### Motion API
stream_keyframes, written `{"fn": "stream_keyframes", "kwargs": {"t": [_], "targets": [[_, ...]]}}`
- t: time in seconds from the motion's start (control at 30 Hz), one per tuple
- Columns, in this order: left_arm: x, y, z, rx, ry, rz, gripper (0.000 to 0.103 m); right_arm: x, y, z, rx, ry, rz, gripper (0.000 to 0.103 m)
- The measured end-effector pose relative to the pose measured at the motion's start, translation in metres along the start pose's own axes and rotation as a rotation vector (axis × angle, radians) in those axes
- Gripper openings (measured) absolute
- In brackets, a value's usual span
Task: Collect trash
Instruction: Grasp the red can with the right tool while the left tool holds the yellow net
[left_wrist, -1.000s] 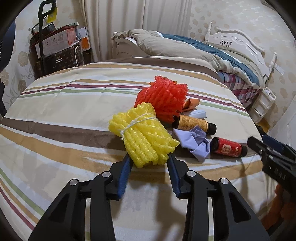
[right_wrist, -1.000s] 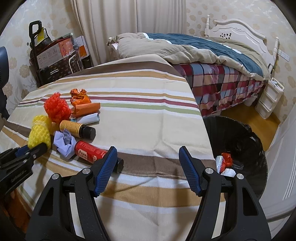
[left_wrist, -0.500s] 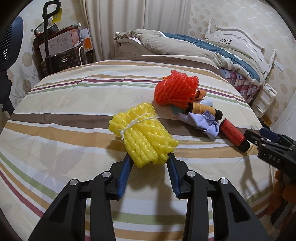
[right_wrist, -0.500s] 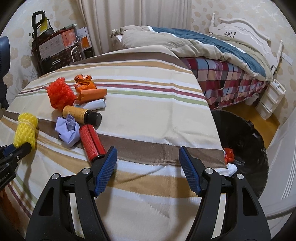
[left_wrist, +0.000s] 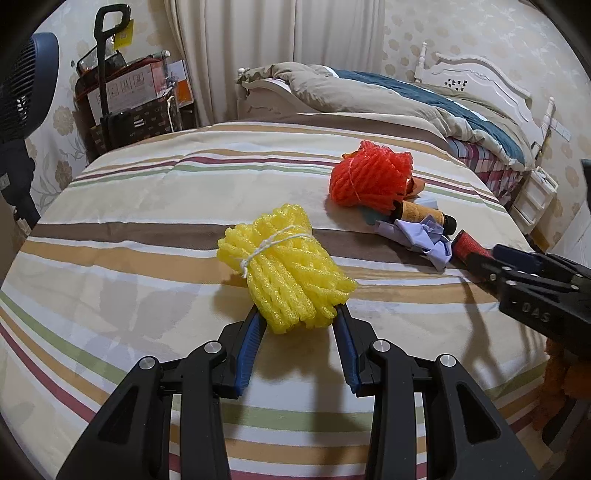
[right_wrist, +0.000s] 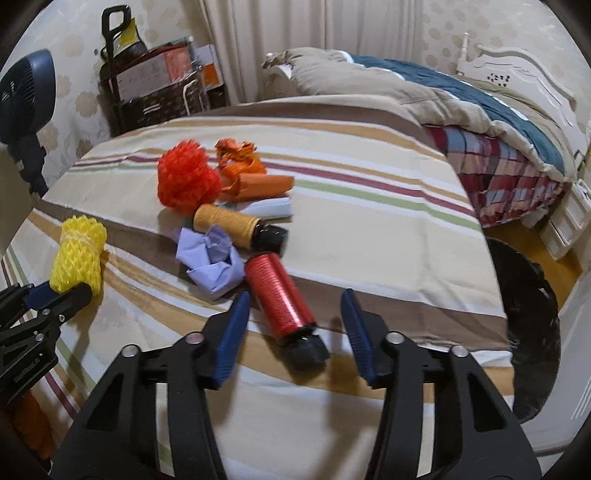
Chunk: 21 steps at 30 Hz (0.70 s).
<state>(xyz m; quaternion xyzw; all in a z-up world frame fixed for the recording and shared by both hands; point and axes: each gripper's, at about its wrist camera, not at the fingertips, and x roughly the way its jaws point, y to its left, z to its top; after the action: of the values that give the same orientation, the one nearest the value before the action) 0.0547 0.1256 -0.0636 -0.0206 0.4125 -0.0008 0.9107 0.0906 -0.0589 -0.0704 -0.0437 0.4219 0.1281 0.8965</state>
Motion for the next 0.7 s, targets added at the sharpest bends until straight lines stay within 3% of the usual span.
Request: {"fn": "stream_keyframes", "kwargs": {"t": [0.03,0.1,0.43,0.7], "targets": [[0.000,0.000,0.000,-0.002,0.000,-0.001,0.039,0.002,0.002,0.000,-0.002,0.008,0.004,0.036],[0.000,0.000,0.000,-0.005,0.000,-0.003,0.039,0.005,0.003,-0.002,0.001,0.021,0.019,0.031],[-0.005,-0.014,-0.001,-0.005,-0.028,-0.051,0.039,-0.008,-0.008,-0.011,0.046,-0.006,0.014,0.030],[-0.012,-0.048,0.008,0.033,-0.062,-0.117,0.039,-0.034,-0.038,-0.018,0.119,-0.060,-0.016,0.030]]}}
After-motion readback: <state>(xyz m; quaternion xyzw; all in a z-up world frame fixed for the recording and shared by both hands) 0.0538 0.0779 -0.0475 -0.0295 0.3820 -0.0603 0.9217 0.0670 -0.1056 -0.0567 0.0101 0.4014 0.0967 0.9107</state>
